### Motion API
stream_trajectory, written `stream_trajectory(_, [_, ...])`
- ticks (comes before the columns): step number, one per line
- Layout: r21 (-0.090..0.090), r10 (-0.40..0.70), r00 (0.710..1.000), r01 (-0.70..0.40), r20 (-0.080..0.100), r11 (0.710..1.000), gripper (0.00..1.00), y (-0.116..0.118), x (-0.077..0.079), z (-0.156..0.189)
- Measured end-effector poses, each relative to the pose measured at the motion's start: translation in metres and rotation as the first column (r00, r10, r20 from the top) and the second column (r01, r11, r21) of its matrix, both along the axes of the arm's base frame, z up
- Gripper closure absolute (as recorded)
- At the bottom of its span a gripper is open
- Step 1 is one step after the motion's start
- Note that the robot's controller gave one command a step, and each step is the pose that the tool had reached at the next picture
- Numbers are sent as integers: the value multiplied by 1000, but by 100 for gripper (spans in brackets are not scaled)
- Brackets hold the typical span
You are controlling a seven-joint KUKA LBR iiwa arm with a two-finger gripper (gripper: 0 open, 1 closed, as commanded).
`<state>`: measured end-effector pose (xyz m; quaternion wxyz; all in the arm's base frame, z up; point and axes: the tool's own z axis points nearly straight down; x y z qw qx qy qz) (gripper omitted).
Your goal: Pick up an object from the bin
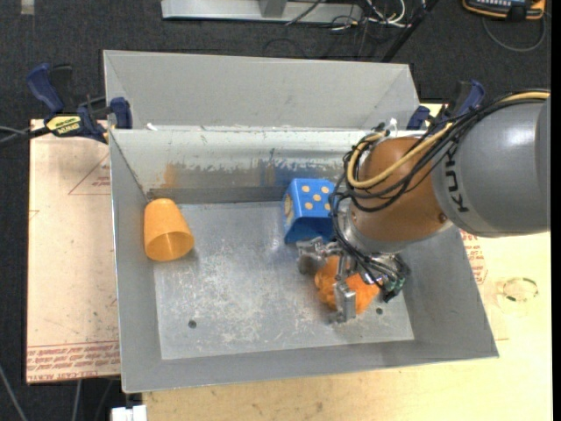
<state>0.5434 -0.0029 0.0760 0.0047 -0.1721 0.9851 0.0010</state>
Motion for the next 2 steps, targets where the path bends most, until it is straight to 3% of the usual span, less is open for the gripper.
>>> stream_trajectory(1, [2, -17, 1000, 17, -5, 1000, 0, -7, 3, -4])
stream_trajectory(2, [2, 68, 998, -68, -3, 998, 0, -35, 41, -5])
